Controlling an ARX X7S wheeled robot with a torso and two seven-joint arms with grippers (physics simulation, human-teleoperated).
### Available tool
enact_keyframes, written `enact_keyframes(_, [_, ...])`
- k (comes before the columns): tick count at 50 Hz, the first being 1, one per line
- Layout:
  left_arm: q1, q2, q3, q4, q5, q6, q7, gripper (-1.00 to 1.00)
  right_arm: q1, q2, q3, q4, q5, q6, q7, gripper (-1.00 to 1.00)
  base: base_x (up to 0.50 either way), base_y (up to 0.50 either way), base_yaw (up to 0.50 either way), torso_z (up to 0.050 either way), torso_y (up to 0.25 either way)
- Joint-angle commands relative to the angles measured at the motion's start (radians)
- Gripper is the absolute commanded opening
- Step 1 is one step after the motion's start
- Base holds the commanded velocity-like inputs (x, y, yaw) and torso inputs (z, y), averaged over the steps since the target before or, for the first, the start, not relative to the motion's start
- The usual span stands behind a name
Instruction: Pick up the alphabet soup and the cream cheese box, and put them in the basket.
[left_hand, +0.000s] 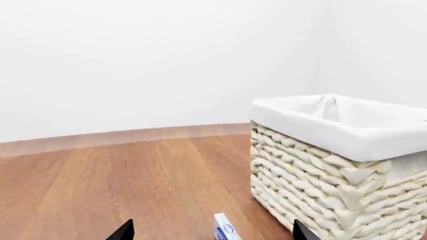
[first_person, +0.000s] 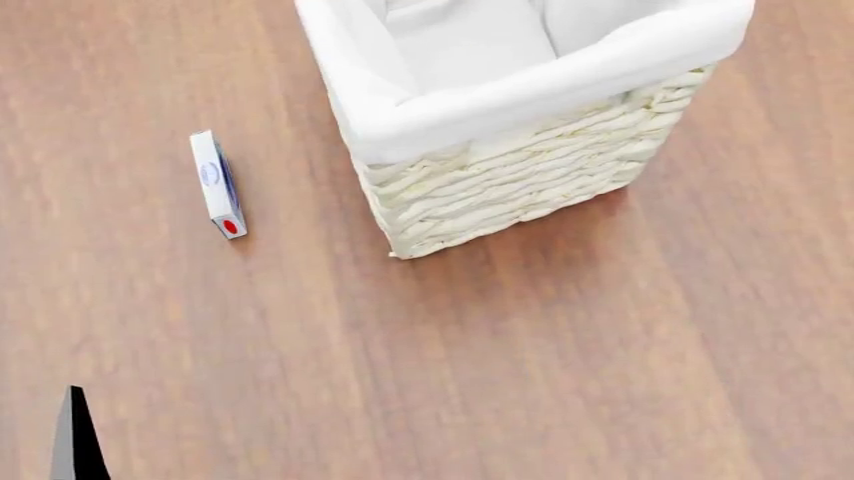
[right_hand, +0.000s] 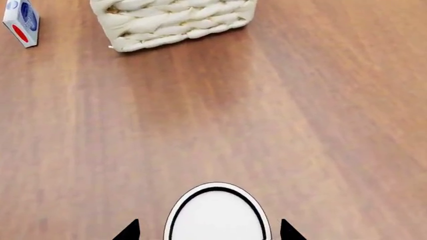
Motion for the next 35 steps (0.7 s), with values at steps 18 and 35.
enact_keyframes(18, [-0.019,-0.001,0.007,-0.002,0.008,-0.026,-0.011,1.0,0.064,-0.016,-0.015,0.089,0.008,-0.012,-0.02,1.0,0.0,0.0,0.0,0.0,0.0])
enact_keyframes(35, [-0.02,-0.003,0.011,0.007,0.019,-0.037,-0.02,1.0,0.078,-0.031,-0.038,0.161,-0.005,-0.043,-0.045,1.0,0.0,0.0,0.0,0.0,0.0])
